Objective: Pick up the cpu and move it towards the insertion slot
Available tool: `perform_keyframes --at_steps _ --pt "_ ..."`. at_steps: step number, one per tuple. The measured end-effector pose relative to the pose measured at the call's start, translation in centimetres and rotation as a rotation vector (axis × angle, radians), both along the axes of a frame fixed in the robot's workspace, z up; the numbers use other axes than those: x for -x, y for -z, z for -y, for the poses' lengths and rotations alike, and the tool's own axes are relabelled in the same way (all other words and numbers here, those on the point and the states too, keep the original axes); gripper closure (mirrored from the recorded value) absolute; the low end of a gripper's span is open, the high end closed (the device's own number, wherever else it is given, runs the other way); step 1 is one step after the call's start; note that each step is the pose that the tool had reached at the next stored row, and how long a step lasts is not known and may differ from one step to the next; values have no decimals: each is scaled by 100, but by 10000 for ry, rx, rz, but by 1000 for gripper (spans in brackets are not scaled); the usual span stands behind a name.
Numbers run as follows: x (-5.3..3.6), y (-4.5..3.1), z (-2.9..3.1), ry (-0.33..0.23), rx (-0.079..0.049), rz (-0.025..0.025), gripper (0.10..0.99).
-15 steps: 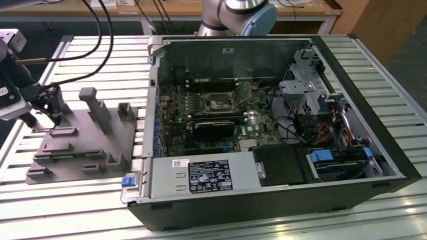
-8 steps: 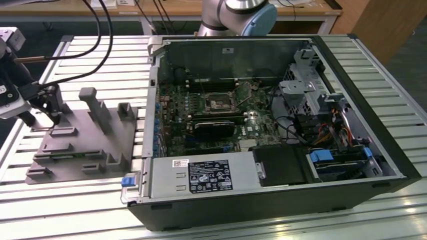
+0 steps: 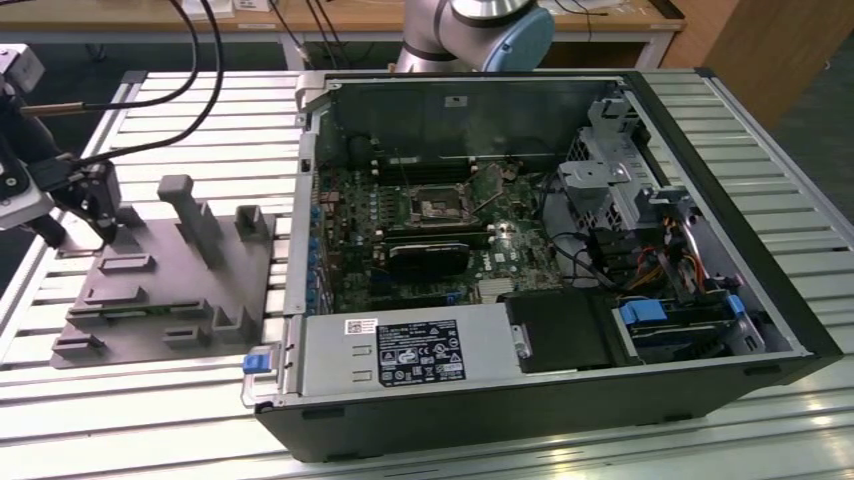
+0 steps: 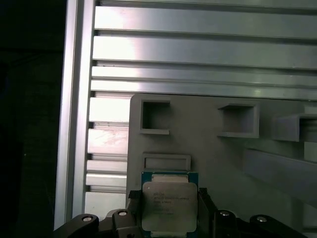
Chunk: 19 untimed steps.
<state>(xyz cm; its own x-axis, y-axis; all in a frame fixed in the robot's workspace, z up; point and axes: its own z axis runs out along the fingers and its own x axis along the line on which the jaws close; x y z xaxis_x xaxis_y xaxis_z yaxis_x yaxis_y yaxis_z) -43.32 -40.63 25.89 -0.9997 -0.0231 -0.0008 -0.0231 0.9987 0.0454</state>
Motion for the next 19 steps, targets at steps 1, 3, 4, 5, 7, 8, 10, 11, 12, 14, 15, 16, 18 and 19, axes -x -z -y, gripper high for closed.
perform_keyframes --at_steps 1,3,4,5,7,8,10,11,12,14,15,16,18,19 --pt "0 -8 0 0 0 0 545" --pt "0 -31 0 0 0 -1 545" --pt "0 -44 0 0 0 0 545" --pt "0 -55 0 0 0 0 545" --pt "0 -74 0 0 0 0 545" --pt "0 -83 0 0 0 -1 545" --pt "0 -97 0 0 0 0 545" --pt "0 -103 0 0 0 0 545" --pt "0 -111 0 0 0 0 545" --pt "0 -129 0 0 0 1 545" --pt "0 -139 0 0 0 0 545" --pt "0 -149 0 0 0 0 545" --pt "0 -167 0 0 0 0 545" --pt "1 -177 0 0 0 0 545"
